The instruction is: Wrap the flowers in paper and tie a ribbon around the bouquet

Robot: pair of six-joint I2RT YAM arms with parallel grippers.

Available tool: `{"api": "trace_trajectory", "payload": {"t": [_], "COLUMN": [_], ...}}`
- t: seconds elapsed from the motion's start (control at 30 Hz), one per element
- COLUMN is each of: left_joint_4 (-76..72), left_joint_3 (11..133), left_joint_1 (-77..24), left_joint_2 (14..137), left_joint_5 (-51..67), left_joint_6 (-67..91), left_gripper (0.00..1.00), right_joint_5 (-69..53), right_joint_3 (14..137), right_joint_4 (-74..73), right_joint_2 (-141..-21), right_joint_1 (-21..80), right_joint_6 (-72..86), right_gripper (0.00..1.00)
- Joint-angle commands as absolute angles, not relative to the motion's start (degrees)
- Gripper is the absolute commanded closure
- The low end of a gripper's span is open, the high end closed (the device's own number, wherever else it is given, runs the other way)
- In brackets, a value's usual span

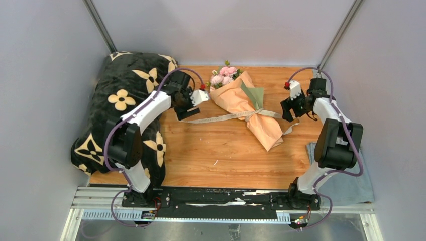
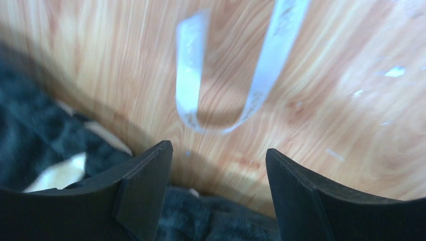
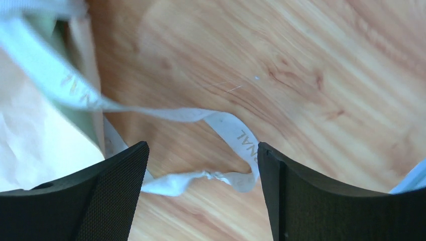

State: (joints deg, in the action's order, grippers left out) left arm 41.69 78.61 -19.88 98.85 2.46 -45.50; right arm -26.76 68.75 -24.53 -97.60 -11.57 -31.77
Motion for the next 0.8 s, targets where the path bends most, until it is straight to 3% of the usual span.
{"api": "trace_trajectory", "payload": {"t": [0.0,0.33,0.57,0.77], "left_joint_4": [41.56,14.53,11.15,16.12], "left_joint_3": [82.71,80.08,82.37,82.79], "left_joint_1": [-27.93,-37.19,-39.11,-39.95], "left_joint_2": [100.27,114.15,120.36,121.19], "left_joint_5": [8.82,8.68,3.25,8.02], "left_joint_6": [-50.93,-47.63,-48.58,-47.94], "left_gripper": [0.23,0.21,0.2,0.23], "right_joint_5": [-35.18,-43.63,-47.86,-44.95], "right_joint_3": [64.47,74.33,74.78,74.9], "right_joint_4": [-29.31,-36.37,-37.51,-37.71], "right_joint_2": [-94.48,-107.01,-111.9,-112.87], "right_joint_1": [-12.17,-12.3,-11.15,-11.03], "right_joint_6": [-73.06,-85.48,-91.33,-91.98], "right_gripper": [0.15,0.18,0.23,0.46]}}
